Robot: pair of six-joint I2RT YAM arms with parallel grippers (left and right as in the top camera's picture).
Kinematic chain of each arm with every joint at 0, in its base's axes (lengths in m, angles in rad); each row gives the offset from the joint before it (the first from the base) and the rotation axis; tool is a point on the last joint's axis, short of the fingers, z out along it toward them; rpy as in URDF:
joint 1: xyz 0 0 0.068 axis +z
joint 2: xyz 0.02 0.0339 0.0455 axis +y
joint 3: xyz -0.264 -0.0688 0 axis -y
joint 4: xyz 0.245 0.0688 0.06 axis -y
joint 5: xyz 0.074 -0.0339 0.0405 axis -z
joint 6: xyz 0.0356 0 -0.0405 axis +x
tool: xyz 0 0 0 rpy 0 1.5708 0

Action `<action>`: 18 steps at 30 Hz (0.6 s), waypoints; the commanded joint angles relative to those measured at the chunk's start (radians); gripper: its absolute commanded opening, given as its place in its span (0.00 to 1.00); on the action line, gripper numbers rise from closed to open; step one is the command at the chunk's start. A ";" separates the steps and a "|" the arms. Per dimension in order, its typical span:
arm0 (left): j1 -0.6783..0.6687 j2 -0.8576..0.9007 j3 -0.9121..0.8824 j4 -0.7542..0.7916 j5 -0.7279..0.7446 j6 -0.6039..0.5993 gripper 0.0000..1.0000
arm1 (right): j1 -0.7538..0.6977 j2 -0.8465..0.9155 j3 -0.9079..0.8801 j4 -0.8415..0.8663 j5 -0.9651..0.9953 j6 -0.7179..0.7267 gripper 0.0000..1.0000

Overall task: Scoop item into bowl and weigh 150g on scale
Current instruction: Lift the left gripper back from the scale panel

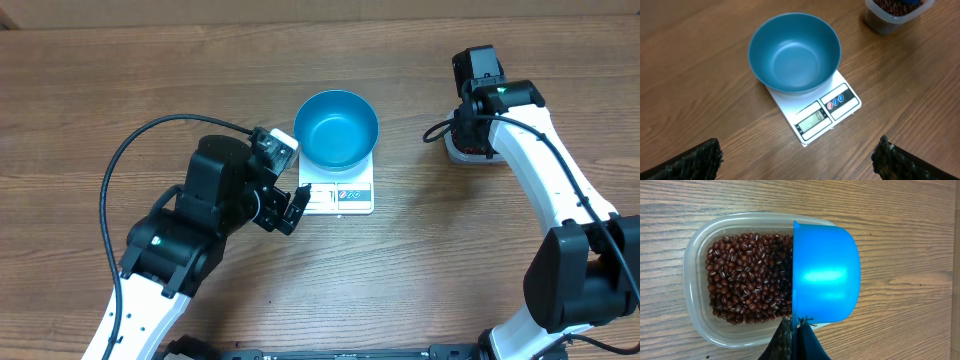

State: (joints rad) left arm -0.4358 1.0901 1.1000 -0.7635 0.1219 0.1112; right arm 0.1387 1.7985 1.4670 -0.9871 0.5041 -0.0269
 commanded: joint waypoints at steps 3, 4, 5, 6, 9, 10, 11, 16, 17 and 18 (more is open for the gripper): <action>0.004 0.021 -0.004 0.000 0.055 0.023 0.99 | -0.004 -0.003 0.024 0.005 0.006 -0.001 0.04; 0.004 0.022 -0.004 0.000 0.055 0.023 1.00 | -0.004 -0.003 0.024 0.005 0.006 -0.001 0.04; 0.004 0.023 -0.004 0.001 0.055 0.023 0.99 | -0.004 -0.003 0.024 0.005 0.006 -0.001 0.04; 0.004 0.023 -0.004 0.000 0.055 0.023 1.00 | -0.004 -0.003 0.024 0.005 0.006 -0.001 0.04; 0.004 0.023 -0.004 0.000 0.055 0.023 1.00 | -0.004 -0.003 0.024 0.005 0.006 -0.001 0.04; 0.004 0.023 -0.004 0.000 0.055 0.023 1.00 | -0.004 -0.003 0.024 0.005 0.006 -0.001 0.04; 0.004 0.023 -0.004 0.000 0.055 0.023 1.00 | -0.004 -0.003 0.024 0.005 0.006 -0.001 0.04; 0.004 0.023 -0.004 0.000 0.055 0.023 0.99 | -0.004 -0.003 0.024 0.006 0.006 -0.002 0.04; 0.004 0.023 -0.004 0.000 0.055 0.023 1.00 | -0.005 -0.003 0.024 0.008 0.007 -0.008 0.04; 0.004 0.023 -0.004 0.000 0.055 0.023 1.00 | -0.005 -0.003 0.024 0.011 0.010 -0.018 0.04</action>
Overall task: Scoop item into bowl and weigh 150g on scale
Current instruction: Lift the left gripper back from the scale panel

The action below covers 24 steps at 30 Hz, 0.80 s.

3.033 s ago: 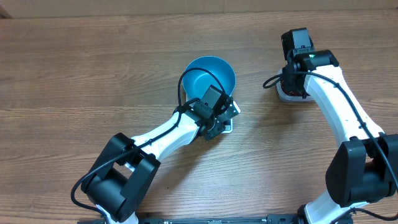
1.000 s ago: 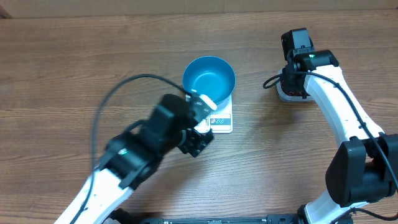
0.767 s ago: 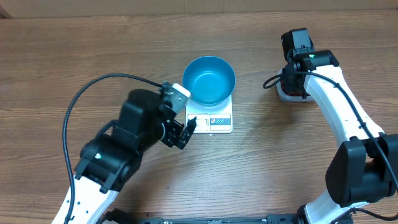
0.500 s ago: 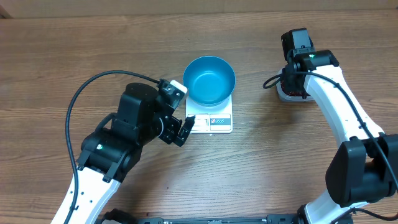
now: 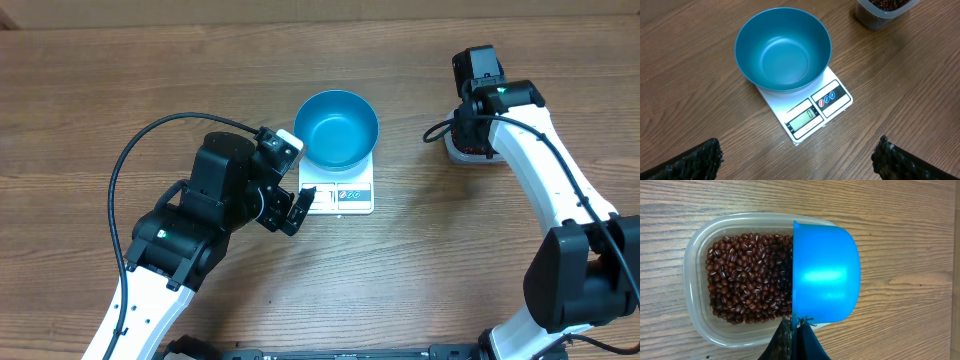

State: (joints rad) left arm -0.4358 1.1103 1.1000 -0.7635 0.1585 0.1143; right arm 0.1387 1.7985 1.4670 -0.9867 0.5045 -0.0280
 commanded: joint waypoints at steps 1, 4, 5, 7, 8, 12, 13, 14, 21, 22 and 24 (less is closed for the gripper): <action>0.004 0.003 -0.004 0.000 0.018 0.020 1.00 | -0.005 -0.003 0.024 0.016 0.011 -0.039 0.04; 0.004 0.003 -0.004 0.000 0.018 0.020 1.00 | -0.005 -0.003 0.024 0.035 0.044 -0.097 0.04; 0.004 0.003 -0.004 0.000 0.018 0.020 1.00 | -0.004 -0.003 0.024 0.037 0.060 -0.115 0.04; 0.004 0.003 -0.004 0.000 0.018 0.020 0.99 | -0.005 -0.003 0.024 0.035 0.096 -0.146 0.04; 0.004 0.003 -0.004 0.001 0.018 0.020 0.99 | -0.005 -0.002 0.024 0.033 0.109 -0.162 0.04; 0.004 0.003 -0.004 0.000 0.018 0.020 0.99 | -0.005 -0.003 0.024 0.012 0.130 -0.190 0.04; 0.004 0.003 -0.004 0.000 0.018 0.020 0.99 | -0.005 -0.003 0.024 0.008 0.129 -0.189 0.04; 0.004 0.003 -0.004 0.000 0.018 0.020 1.00 | -0.004 -0.003 0.024 0.004 0.129 -0.185 0.04; 0.004 0.003 -0.004 0.000 0.018 0.020 1.00 | -0.004 0.000 0.024 0.006 -0.022 -0.183 0.04; 0.004 0.003 -0.004 0.000 0.018 0.020 1.00 | -0.004 0.002 0.024 0.006 -0.029 -0.182 0.04; 0.004 0.003 -0.004 0.000 0.018 0.020 1.00 | -0.005 0.004 0.024 0.002 -0.028 -0.179 0.04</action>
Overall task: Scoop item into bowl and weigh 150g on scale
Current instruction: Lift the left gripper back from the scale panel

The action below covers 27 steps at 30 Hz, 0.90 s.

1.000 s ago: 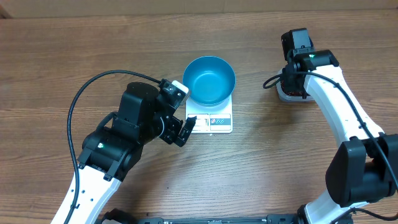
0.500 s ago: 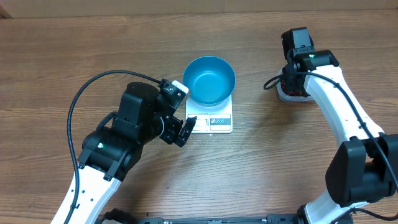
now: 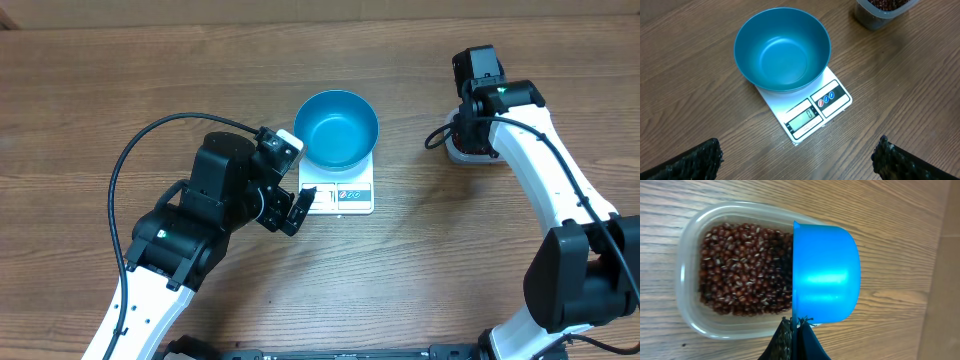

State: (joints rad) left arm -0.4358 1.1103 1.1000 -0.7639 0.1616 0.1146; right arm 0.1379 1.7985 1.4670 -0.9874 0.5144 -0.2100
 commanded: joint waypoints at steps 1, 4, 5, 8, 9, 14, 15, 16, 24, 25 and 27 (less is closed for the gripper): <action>0.004 0.003 -0.004 0.001 0.015 0.019 1.00 | -0.004 0.005 0.024 0.000 -0.038 0.003 0.04; 0.004 0.003 -0.004 0.001 0.015 0.019 1.00 | -0.004 0.011 0.024 -0.006 -0.037 0.004 0.04; 0.004 0.003 -0.004 0.001 0.015 0.019 1.00 | -0.004 0.013 0.024 -0.007 -0.037 0.003 0.04; 0.004 0.003 -0.004 0.001 0.015 0.019 0.99 | -0.005 0.016 0.024 -0.006 -0.020 0.004 0.04; 0.004 0.003 -0.004 0.001 0.015 0.019 0.99 | -0.005 0.017 0.024 -0.006 -0.017 0.003 0.04; 0.004 0.003 -0.004 0.001 0.015 0.019 1.00 | -0.005 0.027 0.024 -0.006 -0.014 0.003 0.04; 0.004 0.003 -0.004 0.001 0.015 0.019 1.00 | -0.005 0.031 0.024 -0.007 -0.014 0.003 0.04; 0.004 0.003 -0.004 0.001 0.015 0.019 0.99 | -0.005 0.039 0.024 -0.007 -0.014 0.003 0.04; 0.004 0.003 -0.004 0.001 0.015 0.019 1.00 | -0.005 0.070 0.025 -0.015 -0.095 0.027 0.04; 0.004 0.003 -0.004 0.001 0.015 0.019 1.00 | -0.005 0.070 0.025 -0.017 -0.110 0.029 0.04; 0.004 0.003 -0.004 0.001 0.015 0.019 1.00 | -0.005 0.070 0.025 -0.026 -0.121 0.033 0.04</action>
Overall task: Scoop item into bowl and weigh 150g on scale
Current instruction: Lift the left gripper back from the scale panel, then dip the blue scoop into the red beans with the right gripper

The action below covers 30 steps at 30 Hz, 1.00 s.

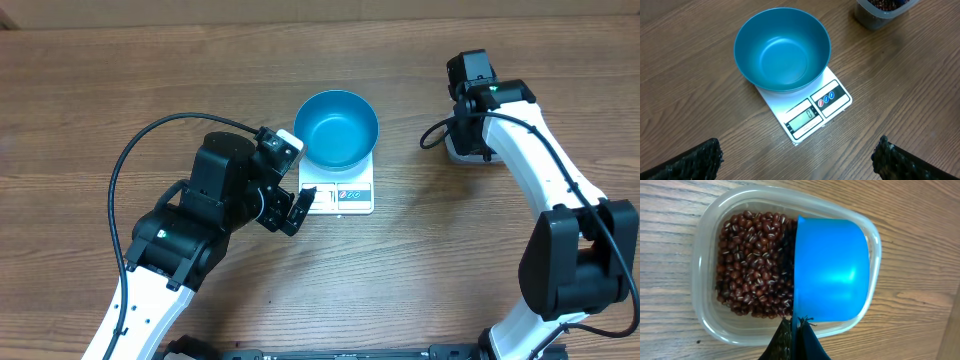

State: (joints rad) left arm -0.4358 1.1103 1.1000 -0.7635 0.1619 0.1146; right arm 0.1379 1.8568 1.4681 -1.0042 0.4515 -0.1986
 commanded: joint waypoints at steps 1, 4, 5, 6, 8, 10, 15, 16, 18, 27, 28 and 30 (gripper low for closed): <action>0.004 0.003 -0.004 0.001 0.015 0.019 1.00 | -0.005 0.011 0.024 -0.014 -0.058 0.032 0.04; 0.004 0.003 -0.004 0.000 0.015 0.019 1.00 | -0.005 0.006 0.024 -0.018 -0.090 0.040 0.04; 0.004 0.003 -0.004 0.000 0.015 0.019 1.00 | -0.005 0.006 0.024 -0.019 -0.102 0.041 0.04; 0.004 0.003 -0.004 0.000 0.015 0.019 1.00 | -0.005 0.006 0.024 -0.019 -0.117 0.040 0.04; 0.004 0.003 -0.004 0.000 0.015 0.019 1.00 | -0.005 0.006 0.024 -0.019 -0.145 0.041 0.04; 0.004 0.003 -0.004 0.000 0.015 0.019 0.99 | -0.006 0.006 0.024 -0.018 -0.176 0.041 0.04; 0.004 0.003 -0.004 0.001 0.015 0.019 1.00 | -0.048 -0.004 0.025 -0.008 -0.283 0.041 0.04; 0.004 0.003 -0.004 0.000 0.015 0.019 1.00 | -0.067 -0.008 0.026 -0.004 -0.320 0.040 0.04; 0.004 0.003 -0.004 0.000 0.015 0.019 1.00 | -0.103 -0.018 0.026 -0.003 -0.390 0.040 0.04; 0.004 0.003 -0.004 0.001 0.015 0.019 0.99 | -0.242 -0.041 0.026 -0.024 -0.642 0.019 0.04; 0.004 0.003 -0.004 0.000 0.015 0.019 1.00 | -0.251 -0.041 0.026 -0.032 -0.678 0.006 0.04; 0.004 0.003 -0.004 0.000 0.015 0.019 1.00 | -0.261 -0.041 0.026 -0.037 -0.720 0.006 0.04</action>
State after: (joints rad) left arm -0.4358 1.1103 1.1000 -0.7639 0.1619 0.1146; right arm -0.1165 1.8313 1.4780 -1.0283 -0.1089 -0.1783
